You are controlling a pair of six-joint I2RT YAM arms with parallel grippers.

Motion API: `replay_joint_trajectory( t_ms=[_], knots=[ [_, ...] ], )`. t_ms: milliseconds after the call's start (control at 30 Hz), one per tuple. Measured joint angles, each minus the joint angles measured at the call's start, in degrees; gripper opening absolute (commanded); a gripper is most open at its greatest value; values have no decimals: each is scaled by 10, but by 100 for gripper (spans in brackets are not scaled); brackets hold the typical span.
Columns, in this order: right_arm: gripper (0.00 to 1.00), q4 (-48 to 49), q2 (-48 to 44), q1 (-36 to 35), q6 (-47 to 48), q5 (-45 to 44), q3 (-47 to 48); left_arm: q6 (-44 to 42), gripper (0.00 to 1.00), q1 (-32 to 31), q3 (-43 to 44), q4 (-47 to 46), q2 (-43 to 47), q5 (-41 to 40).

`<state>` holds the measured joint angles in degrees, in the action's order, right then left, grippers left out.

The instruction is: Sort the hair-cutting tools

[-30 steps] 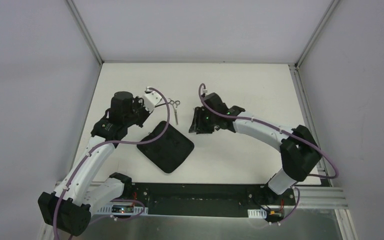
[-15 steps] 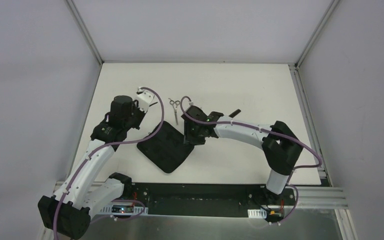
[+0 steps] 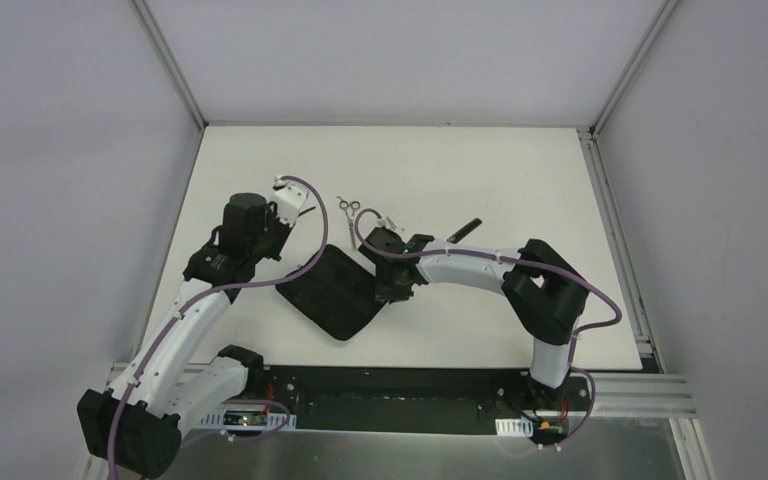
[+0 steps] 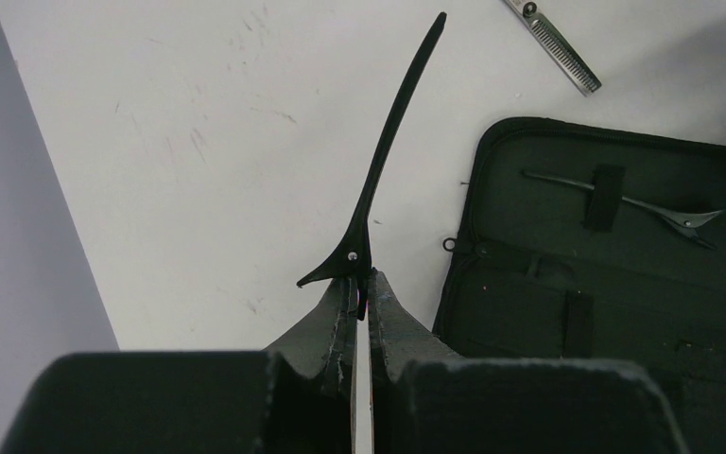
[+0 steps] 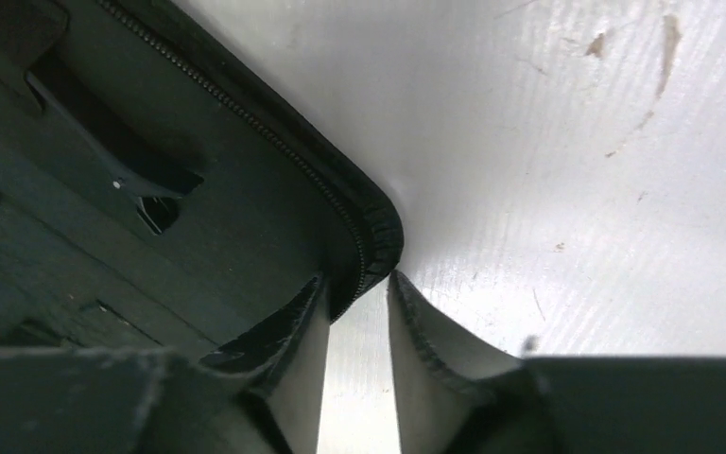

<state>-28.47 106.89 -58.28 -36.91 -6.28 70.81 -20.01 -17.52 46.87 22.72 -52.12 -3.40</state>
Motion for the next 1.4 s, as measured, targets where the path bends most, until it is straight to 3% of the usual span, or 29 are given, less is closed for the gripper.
replay_joint_trajectory(
  t_ms=[167,267,700,867,1133,1400],
  knots=[
    [6,12,-10,2,10,-11,-14,-1,0,0,0,-1,11,4],
    [0,23,-19,5,35,-14,-26,-3,0,0,-2,-1,25,19],
    [0,15,-131,128,278,-37,-117,-62,0,-3,-19,43,51,213],
    [0,28,-155,156,348,-40,-130,-65,0,-44,-19,69,27,259],
    [0,59,-158,157,381,-37,-151,-20,0,-133,-19,96,-25,246],
    [0,76,-167,157,385,-37,-163,30,0,-171,0,97,-110,155]
  ],
)
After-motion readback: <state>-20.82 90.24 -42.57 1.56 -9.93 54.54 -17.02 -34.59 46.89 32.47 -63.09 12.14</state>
